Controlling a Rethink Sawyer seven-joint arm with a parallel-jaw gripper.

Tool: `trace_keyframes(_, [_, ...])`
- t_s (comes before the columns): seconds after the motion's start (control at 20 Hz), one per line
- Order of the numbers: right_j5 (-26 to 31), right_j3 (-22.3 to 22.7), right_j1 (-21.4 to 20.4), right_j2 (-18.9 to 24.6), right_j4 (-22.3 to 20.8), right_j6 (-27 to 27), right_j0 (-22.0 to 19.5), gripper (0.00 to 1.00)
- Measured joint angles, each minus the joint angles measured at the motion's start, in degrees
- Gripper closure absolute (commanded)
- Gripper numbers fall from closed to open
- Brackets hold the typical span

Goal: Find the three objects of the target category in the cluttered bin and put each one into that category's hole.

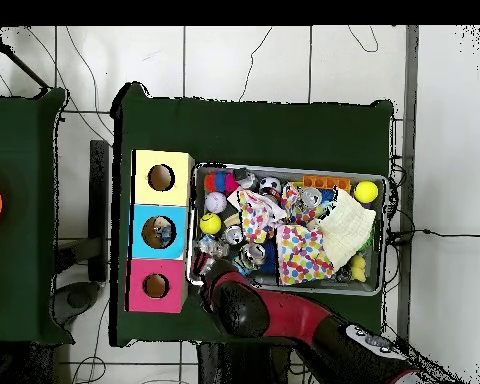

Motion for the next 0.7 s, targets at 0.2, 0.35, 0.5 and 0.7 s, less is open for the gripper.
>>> trace_keyframes(0.2, [0.0, -0.03, -0.01, -0.01, -0.55, 0.0, -0.5, 0.0])
trace_keyframes(0.35, [0.0, -0.22, 0.14, -0.06, -0.99, 0.0, -0.79, 0.0])
trace_keyframes(0.5, [0.0, -0.78, 0.77, -0.31, -1.51, 0.0, -0.82, 0.0])
trace_keyframes(0.7, [0.0, -1.27, 1.08, -0.57, -1.85, 0.0, -0.82, 0.0])
